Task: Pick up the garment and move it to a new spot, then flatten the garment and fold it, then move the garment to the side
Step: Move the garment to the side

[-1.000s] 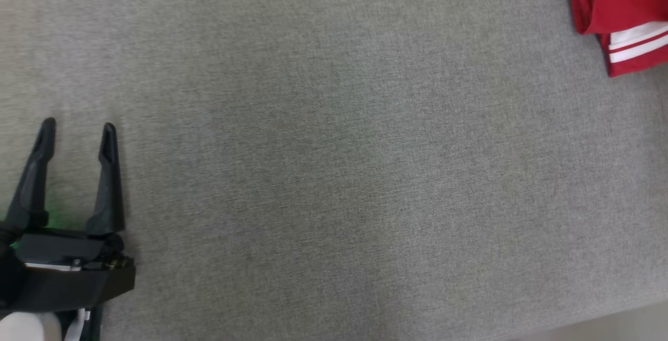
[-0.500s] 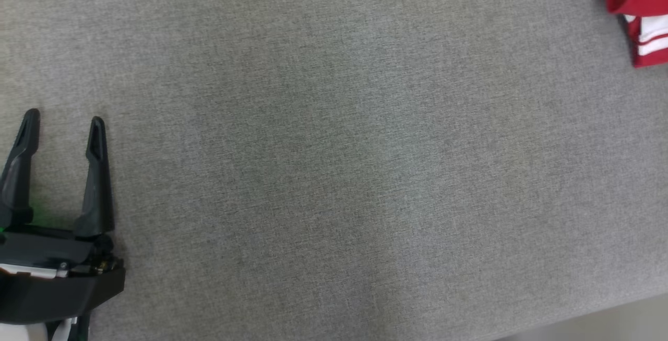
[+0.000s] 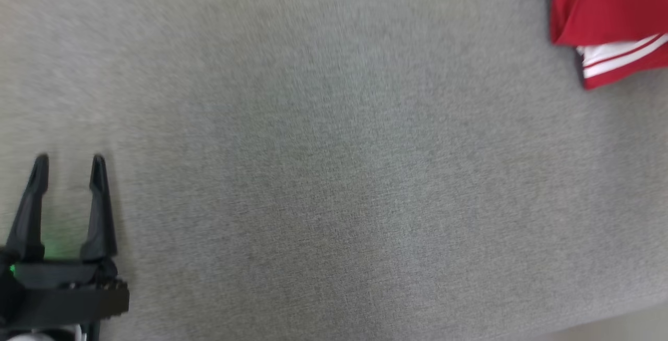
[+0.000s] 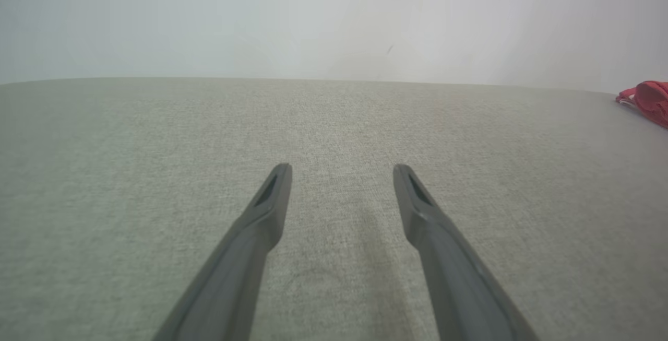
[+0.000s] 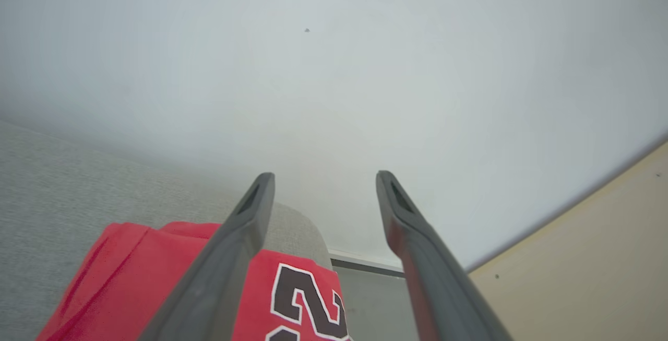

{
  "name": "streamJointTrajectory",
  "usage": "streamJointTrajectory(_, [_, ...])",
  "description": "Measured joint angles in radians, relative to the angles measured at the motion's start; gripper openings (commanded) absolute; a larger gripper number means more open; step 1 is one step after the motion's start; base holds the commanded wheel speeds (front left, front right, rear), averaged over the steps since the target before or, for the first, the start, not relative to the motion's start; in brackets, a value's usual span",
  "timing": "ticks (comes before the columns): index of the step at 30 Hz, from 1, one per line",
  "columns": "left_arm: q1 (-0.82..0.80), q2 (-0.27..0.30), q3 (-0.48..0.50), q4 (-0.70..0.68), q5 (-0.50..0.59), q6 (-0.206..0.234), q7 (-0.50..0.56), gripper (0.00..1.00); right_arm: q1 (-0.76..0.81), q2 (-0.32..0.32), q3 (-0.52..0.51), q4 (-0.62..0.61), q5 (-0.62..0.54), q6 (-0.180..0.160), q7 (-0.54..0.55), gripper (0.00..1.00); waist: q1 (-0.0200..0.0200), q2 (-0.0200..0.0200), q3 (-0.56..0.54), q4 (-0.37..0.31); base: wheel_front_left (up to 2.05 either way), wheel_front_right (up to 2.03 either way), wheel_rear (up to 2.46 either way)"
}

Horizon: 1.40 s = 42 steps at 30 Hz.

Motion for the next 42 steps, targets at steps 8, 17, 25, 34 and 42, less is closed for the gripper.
streamJointTrajectory(8, [0.107, -0.043, 0.061, 0.033, 0.007, 0.000, 0.000, 1.00, 0.126, 0.173, 0.025, -0.094, 0.040, 0.000, -0.095, 1.00, -0.0002, -0.0001, -0.155, 0.025, 0.00, 0.00, 0.00])
streamJointTrajectory(17, [0.162, -0.081, 0.043, 0.086, 0.020, 0.000, 0.000, 1.00, 0.397, 0.352, -0.043, -0.157, 0.055, 0.000, -0.149, 1.00, -0.0003, -0.0002, -0.304, 0.067, 0.00, 0.00, 0.00])
streamJointTrajectory(25, [0.175, -0.098, -0.003, 0.141, 0.021, 0.000, 0.000, 1.00, 0.697, 0.477, -0.079, -0.250, 0.043, 0.000, -0.163, 1.00, -0.0003, -0.0002, -0.414, 0.138, 0.00, 0.00, 0.00])
streamJointTrajectory(34, [0.191, -0.108, -0.026, 0.182, 0.022, 0.000, 0.000, 1.00, 0.924, 0.561, -0.100, -0.336, 0.021, 0.000, -0.173, 1.00, -0.0003, -0.0002, -0.510, 0.182, 0.00, 0.00, 0.00])
streamJointTrajectory(42, [0.222, -0.098, -0.021, 0.202, 0.020, 0.000, 0.000, 1.00, 1.031, 0.613, -0.128, -0.407, 0.033, 0.000, -0.163, 1.00, -0.0003, -0.0001, -0.560, 0.194, 0.00, 0.00, 0.00])
